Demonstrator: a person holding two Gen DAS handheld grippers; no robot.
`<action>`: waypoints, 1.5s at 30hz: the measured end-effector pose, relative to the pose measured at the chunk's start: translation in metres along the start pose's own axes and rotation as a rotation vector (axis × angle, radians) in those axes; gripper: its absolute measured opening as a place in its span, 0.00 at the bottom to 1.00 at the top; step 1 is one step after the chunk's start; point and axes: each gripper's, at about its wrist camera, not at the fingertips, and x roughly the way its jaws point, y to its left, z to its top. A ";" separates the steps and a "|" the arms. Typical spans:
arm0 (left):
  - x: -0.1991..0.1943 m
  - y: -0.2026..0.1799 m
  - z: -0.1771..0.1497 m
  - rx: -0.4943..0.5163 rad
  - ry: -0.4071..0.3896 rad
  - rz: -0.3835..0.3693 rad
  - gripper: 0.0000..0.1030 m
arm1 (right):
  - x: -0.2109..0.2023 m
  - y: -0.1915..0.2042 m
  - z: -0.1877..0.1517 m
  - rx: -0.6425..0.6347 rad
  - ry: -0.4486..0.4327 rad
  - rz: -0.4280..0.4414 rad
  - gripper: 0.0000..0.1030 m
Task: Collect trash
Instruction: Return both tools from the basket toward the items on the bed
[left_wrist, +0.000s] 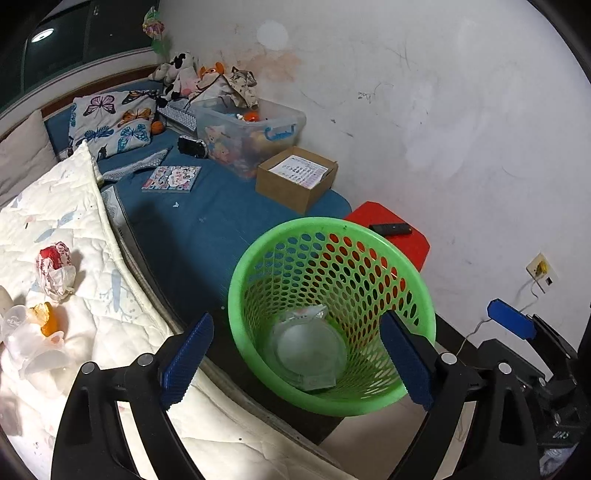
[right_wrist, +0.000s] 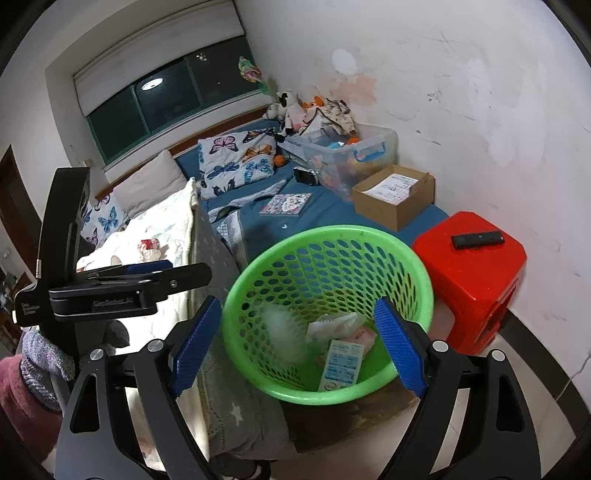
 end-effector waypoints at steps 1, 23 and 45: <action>-0.002 0.000 0.000 0.001 -0.003 0.001 0.86 | -0.001 0.002 0.000 -0.004 -0.002 0.002 0.82; -0.090 0.092 -0.048 -0.147 -0.093 0.229 0.86 | 0.044 0.091 0.000 -0.147 0.081 0.160 0.87; -0.171 0.221 -0.127 -0.487 -0.129 0.471 0.86 | 0.147 0.234 -0.012 -0.353 0.256 0.331 0.86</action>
